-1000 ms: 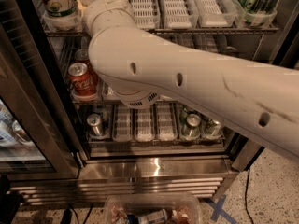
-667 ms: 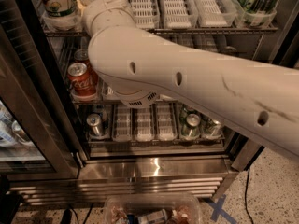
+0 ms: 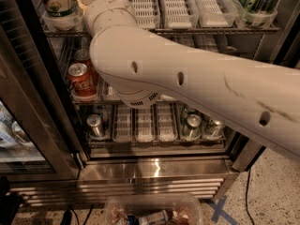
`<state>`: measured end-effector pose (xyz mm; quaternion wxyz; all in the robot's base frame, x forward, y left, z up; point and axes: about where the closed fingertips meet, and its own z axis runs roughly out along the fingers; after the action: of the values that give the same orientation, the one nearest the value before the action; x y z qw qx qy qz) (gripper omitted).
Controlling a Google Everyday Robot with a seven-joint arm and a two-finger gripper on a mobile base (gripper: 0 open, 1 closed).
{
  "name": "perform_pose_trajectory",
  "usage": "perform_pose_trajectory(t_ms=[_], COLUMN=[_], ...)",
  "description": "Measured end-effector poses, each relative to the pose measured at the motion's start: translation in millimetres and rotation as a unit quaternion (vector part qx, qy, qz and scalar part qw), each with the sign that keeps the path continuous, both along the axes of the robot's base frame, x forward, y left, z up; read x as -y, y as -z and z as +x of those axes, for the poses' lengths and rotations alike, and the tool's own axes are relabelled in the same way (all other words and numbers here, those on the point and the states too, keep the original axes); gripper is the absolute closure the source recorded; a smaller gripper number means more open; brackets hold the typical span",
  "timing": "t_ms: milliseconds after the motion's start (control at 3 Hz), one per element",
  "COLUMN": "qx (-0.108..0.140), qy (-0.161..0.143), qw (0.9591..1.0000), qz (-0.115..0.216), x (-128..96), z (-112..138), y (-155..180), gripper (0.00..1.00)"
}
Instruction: Pick water bottle from top shelf of fridge
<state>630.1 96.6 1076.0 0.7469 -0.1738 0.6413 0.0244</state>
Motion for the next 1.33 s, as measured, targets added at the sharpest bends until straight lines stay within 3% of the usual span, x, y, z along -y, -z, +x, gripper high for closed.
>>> perform_pose_trajectory(t_ms=[667,1333], qx=[0.005,0.037], qy=[-0.011,-0.038], qw=[0.9999,0.9983], qz=[0.004,0.022], x=[-4.1,-12.9], z=[-4.2,-14.3], y=[-6.8,-40.7], gripper=[1.00,1.00])
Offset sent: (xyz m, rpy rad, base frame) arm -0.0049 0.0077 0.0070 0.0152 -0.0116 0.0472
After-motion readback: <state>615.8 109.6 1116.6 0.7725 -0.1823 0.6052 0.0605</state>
